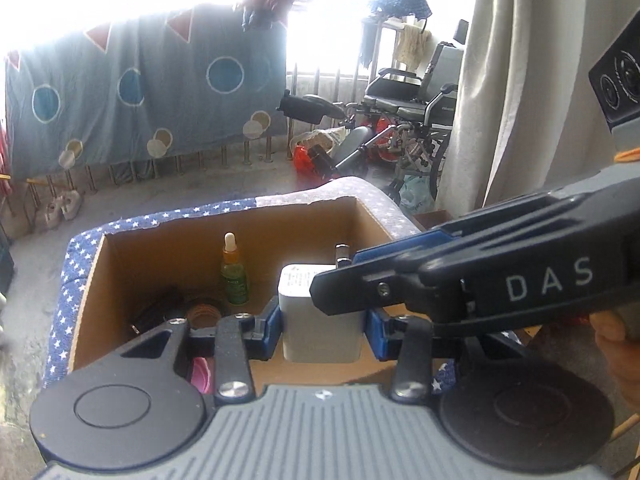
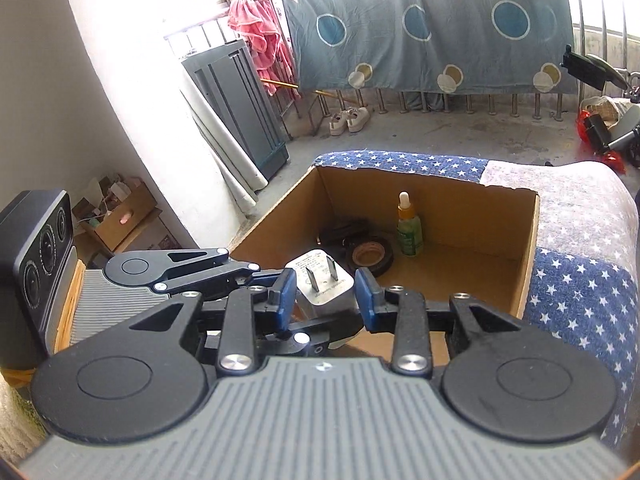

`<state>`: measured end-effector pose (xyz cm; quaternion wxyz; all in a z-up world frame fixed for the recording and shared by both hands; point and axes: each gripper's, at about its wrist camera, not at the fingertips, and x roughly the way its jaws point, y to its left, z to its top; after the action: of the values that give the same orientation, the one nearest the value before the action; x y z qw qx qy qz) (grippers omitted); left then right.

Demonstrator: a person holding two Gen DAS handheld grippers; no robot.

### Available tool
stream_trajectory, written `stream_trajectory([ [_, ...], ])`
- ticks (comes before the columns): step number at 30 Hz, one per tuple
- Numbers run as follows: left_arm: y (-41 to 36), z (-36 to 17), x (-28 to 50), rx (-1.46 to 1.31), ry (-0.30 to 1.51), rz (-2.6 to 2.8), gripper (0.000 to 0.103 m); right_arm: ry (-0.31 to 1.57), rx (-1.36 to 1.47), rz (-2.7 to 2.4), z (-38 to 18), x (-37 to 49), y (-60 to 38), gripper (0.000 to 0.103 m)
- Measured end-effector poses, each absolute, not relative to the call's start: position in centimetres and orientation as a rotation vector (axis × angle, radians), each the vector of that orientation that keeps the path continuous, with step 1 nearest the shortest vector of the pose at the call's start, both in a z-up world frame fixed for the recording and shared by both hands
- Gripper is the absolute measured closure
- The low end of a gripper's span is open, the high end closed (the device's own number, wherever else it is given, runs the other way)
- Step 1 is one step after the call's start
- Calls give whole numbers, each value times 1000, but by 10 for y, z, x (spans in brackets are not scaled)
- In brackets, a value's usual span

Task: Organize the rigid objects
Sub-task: 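Carry the charger plug into the box and open the right gripper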

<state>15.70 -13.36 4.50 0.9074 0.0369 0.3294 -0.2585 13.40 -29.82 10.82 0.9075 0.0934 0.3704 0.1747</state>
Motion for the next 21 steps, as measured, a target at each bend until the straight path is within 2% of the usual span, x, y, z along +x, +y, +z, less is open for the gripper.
stream_trajectory([
  [7, -142, 8, 239, -29, 873, -487, 59, 916, 262, 362, 71, 230, -330, 72],
  [10, -146, -10, 269, -41, 951, -463, 59, 975, 286, 359, 46, 262, -336, 76],
  [16, -146, -33, 303, -87, 1049, -413, 59, 1033, 304, 368, 11, 304, -339, 76],
  [21, -140, -34, 308, -71, 1051, -389, 59, 1035, 292, 390, 2, 315, -336, 76],
])
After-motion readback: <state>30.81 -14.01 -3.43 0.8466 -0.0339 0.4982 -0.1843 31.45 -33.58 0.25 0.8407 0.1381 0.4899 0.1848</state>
